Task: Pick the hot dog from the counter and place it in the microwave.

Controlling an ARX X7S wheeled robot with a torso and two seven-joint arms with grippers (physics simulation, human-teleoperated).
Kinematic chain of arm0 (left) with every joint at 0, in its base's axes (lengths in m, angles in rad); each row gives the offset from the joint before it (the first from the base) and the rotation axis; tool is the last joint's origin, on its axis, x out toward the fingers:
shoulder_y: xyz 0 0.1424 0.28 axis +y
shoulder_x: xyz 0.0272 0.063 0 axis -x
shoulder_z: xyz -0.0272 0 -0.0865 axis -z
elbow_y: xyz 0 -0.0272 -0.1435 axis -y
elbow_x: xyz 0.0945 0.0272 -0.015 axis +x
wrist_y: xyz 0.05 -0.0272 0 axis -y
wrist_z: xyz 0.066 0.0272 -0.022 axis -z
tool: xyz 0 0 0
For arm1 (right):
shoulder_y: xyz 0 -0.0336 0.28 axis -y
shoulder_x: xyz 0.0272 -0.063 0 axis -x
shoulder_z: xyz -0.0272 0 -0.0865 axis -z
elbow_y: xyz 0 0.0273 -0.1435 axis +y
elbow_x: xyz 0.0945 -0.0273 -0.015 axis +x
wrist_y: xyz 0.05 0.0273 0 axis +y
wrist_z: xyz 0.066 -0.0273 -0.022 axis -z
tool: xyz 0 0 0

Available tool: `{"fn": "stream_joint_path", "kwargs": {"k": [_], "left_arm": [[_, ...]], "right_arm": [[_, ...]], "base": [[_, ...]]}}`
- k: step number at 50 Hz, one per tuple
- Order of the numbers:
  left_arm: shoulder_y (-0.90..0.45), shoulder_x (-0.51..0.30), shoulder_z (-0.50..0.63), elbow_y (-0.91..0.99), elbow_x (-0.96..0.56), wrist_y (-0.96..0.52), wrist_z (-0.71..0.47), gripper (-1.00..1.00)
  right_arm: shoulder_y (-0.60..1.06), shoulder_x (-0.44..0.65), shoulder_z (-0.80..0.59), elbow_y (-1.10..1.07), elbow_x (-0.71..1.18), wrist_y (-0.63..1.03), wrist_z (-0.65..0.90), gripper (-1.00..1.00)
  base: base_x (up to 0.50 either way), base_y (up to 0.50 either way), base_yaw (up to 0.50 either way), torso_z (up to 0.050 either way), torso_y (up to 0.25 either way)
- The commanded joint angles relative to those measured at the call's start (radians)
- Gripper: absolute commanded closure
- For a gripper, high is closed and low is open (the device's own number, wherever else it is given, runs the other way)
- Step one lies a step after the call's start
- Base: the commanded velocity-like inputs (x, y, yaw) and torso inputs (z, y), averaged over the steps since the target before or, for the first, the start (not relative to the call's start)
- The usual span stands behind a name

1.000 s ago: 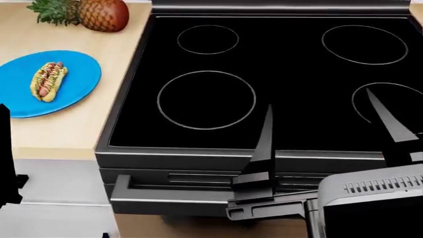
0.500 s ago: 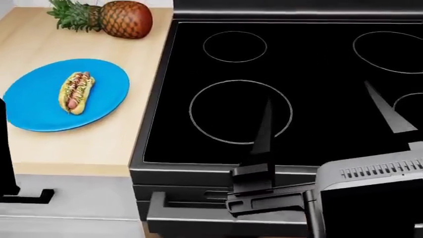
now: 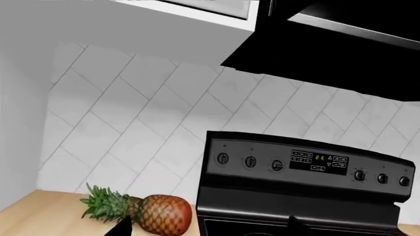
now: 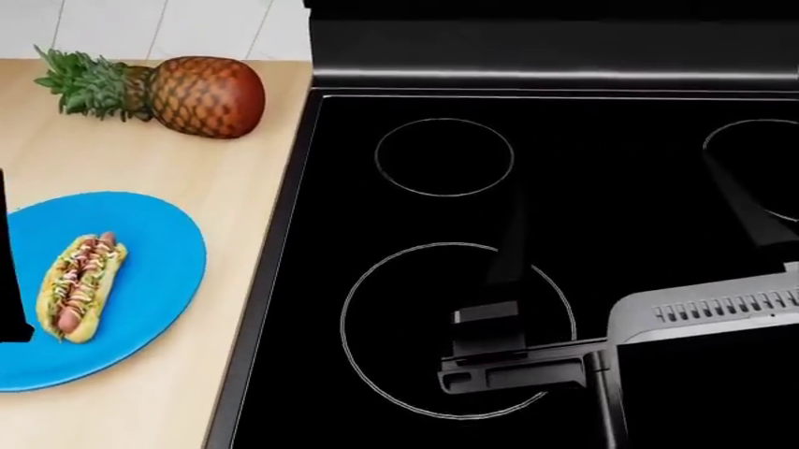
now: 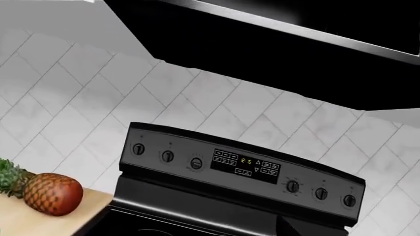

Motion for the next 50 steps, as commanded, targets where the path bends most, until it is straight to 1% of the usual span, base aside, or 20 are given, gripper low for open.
{"fn": "stream_joint_path", "kwargs": {"k": [1, 4, 7, 9, 10, 12, 15, 17, 19, 20, 24, 30, 36, 39, 40, 44, 50], "left_arm": [[-0.039, -0.016, 0.021, -0.026, -0.005, -0.017, -0.019, -1.0], [-0.114, -0.057, 0.027, -0.054, -0.051, -0.072, -0.068, -1.0], [-0.232, -0.108, 0.036, -0.14, -0.213, -0.172, -0.194, -1.0], [-0.326, -0.152, 0.069, -0.217, -0.303, -0.244, -0.284, -1.0], [-0.369, -0.18, 0.093, -0.253, -0.328, -0.281, -0.305, -1.0], [-0.419, -0.203, 0.104, -0.332, -0.426, -0.313, -0.368, -1.0], [-0.526, -0.249, 0.187, -0.452, -0.564, -0.381, -0.466, -1.0], [-0.579, -0.271, 0.233, -0.501, -0.613, -0.413, -0.49, -1.0], [-0.608, -0.284, 0.266, -0.51, -0.607, -0.443, -0.482, -1.0], [-0.617, -0.287, 0.275, -0.534, -0.636, -0.441, -0.498, -1.0], [-0.637, -0.295, 0.325, -0.618, -0.681, -0.462, -0.504, -1.0], [-0.617, -0.292, 0.376, -0.709, -0.641, -0.474, -0.498, -1.0], [-0.577, -0.299, 0.39, -0.752, -0.609, -0.464, -0.493, -1.0], [-0.587, -0.306, 0.421, -0.796, -0.657, -0.476, -0.551, -1.0], [-0.593, -0.312, 0.436, -0.829, -0.702, -0.476, -0.585, -1.0], [-0.592, -0.32, 0.464, -0.875, -0.793, -0.467, -0.637, -1.0], [-0.598, -0.314, 0.498, -0.886, -0.832, -0.474, -0.645, -1.0]], "right_arm": [[0.008, 0.01, -0.011, 0.004, 0.004, -0.004, 0.007, -1.0], [0.007, 0.002, -0.02, 0.012, -0.01, 0.001, 0.027, -1.0], [0.009, 0.001, -0.043, 0.016, -0.02, 0.017, 0.039, -1.0], [0.012, -0.003, -0.063, 0.021, -0.027, 0.033, 0.05, -1.0], [0.012, -0.006, -0.07, 0.022, -0.024, 0.04, 0.053, -1.0], [0.015, -0.016, -0.05, 0.027, 0.024, 0.058, 0.069, -1.0], [0.029, -0.028, -0.04, 0.042, 0.091, 0.097, 0.092, -1.0], [0.04, -0.042, -0.031, 0.054, 0.147, 0.12, 0.108, -1.0], [0.048, -0.054, -0.026, 0.065, 0.178, 0.128, 0.119, -1.0], [0.055, -0.064, -0.013, 0.078, 0.217, 0.133, 0.127, -1.0], [0.069, -0.073, -0.026, 0.087, 0.209, 0.13, 0.122, -1.0], [0.051, -0.07, -0.021, 0.08, 0.214, 0.121, 0.128, -1.0], [0.04, -0.066, -0.009, 0.07, 0.242, 0.122, 0.147, -1.0], [0.027, -0.061, -0.002, 0.062, 0.256, 0.12, 0.154, -1.0], [0.027, -0.059, 0.002, 0.057, 0.268, 0.122, 0.162, -1.0], [0.015, -0.054, 0.006, 0.053, 0.268, 0.114, 0.162, -1.0], [0.008, -0.047, 0.01, 0.046, 0.276, 0.112, 0.17, -1.0]], "base": [[0.5, 0.0, 0.0, 0.0, 0.0], [0.33, 0.0, 0.0, 0.0, 0.0], [0.0, 0.0, 0.0, 0.0, 0.0], [0.0, 0.0, 0.0, 0.0, 0.0], [0.0, 0.0, 0.0, 0.0, 0.0], [0.0, 0.0, 0.0, 0.0, 0.0], [0.0, 0.0, 0.0, 0.0, 0.0], [0.0, 0.0, 0.0, 0.0, 0.0], [0.0, 0.0, 0.0, 0.0, 0.0], [0.0, 0.0, 0.0, 0.0, 0.0], [0.0, 0.0, 0.0, 0.0, 0.0], [0.0, 0.0, 0.0, 0.0, 0.0], [0.0, 0.0, 0.0, 0.0, 0.0], [0.0, 0.0, 0.0, 0.0, 0.0], [0.0, 0.0, 0.0, 0.0, 0.0], [0.0, 0.0, 0.0, 0.0, 0.0], [0.0, 0.0, 0.0, 0.0, 0.0]]}}
